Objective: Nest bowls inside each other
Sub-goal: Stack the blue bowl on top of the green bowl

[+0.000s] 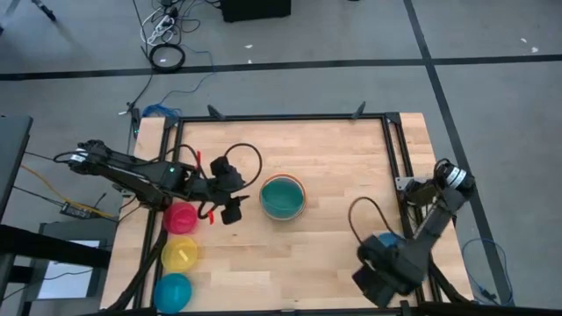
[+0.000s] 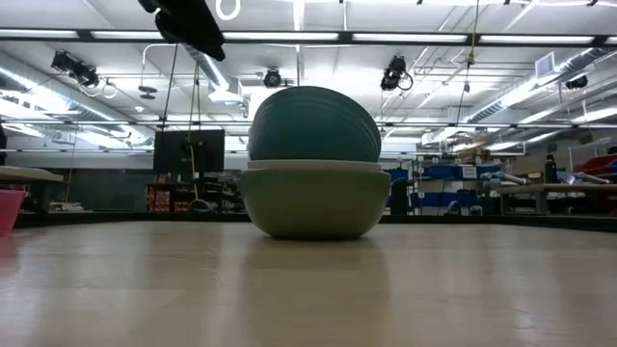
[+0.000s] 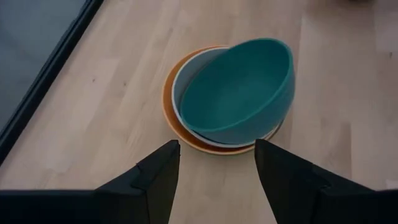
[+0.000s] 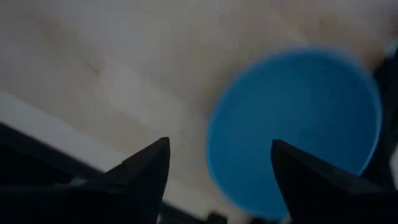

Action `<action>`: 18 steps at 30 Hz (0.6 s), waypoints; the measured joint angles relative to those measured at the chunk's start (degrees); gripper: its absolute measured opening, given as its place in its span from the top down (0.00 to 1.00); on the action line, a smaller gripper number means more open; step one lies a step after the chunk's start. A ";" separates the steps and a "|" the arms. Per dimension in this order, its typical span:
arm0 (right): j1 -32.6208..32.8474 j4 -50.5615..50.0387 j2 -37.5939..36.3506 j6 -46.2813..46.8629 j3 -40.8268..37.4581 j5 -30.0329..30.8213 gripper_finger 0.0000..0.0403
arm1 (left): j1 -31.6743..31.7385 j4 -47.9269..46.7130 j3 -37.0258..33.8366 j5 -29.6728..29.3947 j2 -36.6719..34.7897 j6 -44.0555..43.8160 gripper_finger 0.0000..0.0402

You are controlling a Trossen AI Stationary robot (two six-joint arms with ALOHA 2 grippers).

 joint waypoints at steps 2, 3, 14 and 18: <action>2.29 2.22 0.00 4.65 -1.15 -0.24 0.33 | 0.00 1.04 0.00 -0.01 0.07 0.28 0.46; 3.14 3.67 0.00 6.60 -2.00 -0.22 0.33 | 0.02 1.52 0.00 -0.02 0.07 0.44 0.46; 4.97 21.54 1.55 11.01 -14.61 -1.18 0.47 | 0.02 1.58 0.04 -0.27 -0.04 1.60 0.46; 2.97 21.12 1.53 5.47 -15.13 -1.18 0.83 | 0.02 -0.47 1.36 -0.26 -0.06 1.31 0.46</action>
